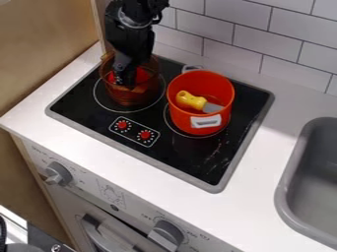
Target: Put the red apple on the lower left corner of the table
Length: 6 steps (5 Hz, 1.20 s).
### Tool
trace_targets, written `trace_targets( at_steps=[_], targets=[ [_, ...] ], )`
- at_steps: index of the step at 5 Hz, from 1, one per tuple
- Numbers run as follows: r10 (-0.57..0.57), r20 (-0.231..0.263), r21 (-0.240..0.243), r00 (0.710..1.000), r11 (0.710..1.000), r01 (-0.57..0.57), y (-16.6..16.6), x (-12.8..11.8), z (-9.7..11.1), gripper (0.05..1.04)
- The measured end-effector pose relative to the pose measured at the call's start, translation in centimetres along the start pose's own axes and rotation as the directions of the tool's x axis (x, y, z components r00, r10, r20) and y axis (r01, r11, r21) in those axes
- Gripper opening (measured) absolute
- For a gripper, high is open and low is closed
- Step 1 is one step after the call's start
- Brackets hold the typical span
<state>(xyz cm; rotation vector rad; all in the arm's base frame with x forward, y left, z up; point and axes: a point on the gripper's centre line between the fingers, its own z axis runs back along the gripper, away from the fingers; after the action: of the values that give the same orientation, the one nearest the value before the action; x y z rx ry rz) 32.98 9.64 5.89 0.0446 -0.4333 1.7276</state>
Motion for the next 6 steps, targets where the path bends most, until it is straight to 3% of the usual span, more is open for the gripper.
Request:
trace_targets(
  at_steps=[3,4,5,6],
  targets=[
    [0.021,-0.046,0.091,0.999,0.996,-0.017,0.1,-0.2,-0.2,0.969],
    [0.03,-0.056,0.137,0.998,0.99,-0.022,0.2,-0.3,-0.3,0.708],
    [0.044,-0.078,0.163,0.996,0.986,-0.03,-0.1,-0.3,0.3,0.514],
    [0.045,-0.094,0.204,0.994,0.979,-0.025,0.2,-0.3,0.7,0.513]
  ],
)
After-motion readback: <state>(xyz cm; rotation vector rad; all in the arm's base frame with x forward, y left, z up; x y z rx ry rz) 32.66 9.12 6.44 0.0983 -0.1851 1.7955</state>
